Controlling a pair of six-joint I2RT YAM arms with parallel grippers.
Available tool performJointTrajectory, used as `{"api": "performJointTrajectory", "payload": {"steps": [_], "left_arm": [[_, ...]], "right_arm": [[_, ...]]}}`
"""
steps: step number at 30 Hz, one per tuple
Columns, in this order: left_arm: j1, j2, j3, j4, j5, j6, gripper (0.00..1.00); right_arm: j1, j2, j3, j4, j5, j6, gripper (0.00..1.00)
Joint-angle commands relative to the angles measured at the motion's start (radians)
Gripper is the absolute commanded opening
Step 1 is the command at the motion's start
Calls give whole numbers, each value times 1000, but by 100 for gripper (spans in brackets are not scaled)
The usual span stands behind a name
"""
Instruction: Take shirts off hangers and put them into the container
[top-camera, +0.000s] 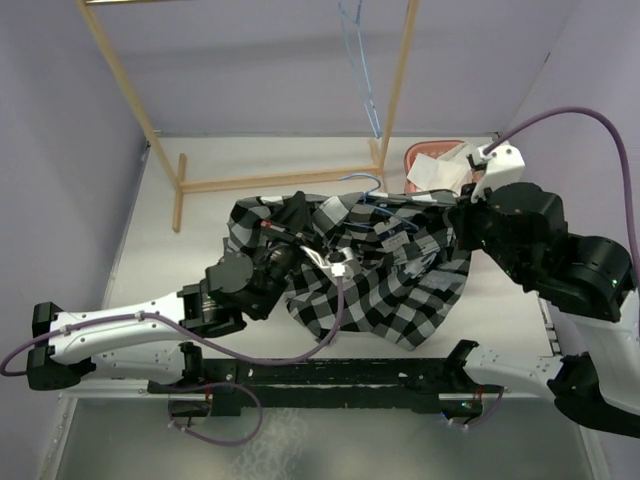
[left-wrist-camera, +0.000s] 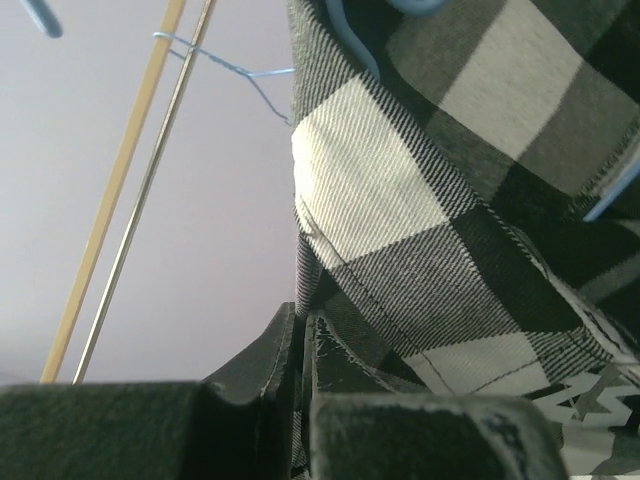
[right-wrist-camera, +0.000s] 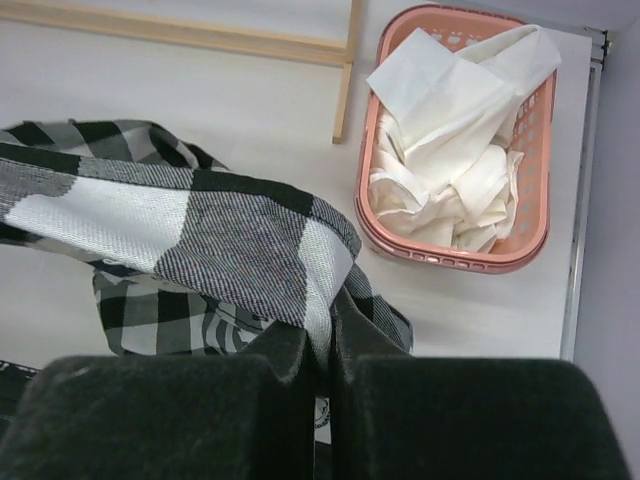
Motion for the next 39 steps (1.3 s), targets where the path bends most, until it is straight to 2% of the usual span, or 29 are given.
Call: {"api": "performJointTrajectory", "payload": {"steps": [1,8,12,14,20,22,24,30,33,39], "left_arm": [[40,-181,15,130,-252,-5,0],[42,-265,56,206,-268,48,0],[41,-315,102,175,-277,51,0],[40,-338,121,174,-285,90,0],[40,-284,126,344,-297,272,0],[41,-258,141,409,-290,326,0],[41,-248,167,405,-278,342,0],[41,-252,229,425,-285,435,0],[41,-284,260,371,-285,374,0],[42,-392,333,73,-268,72,0]], "right_arm": [[-22,-28,56,-155,276,-32,0],[-22,-43,16,-181,337,-11,0],[-22,-45,37,-188,319,-20,0],[-21,-52,57,-179,241,-29,0],[-22,-20,67,-166,-206,-75,0],[-22,20,43,-185,-157,-67,0],[-22,36,-6,-248,-115,-49,0],[-21,-17,-62,-216,-49,-29,0],[-22,-23,-84,-213,-52,-18,0],[-21,-54,-110,-224,-10,6,0]]}}
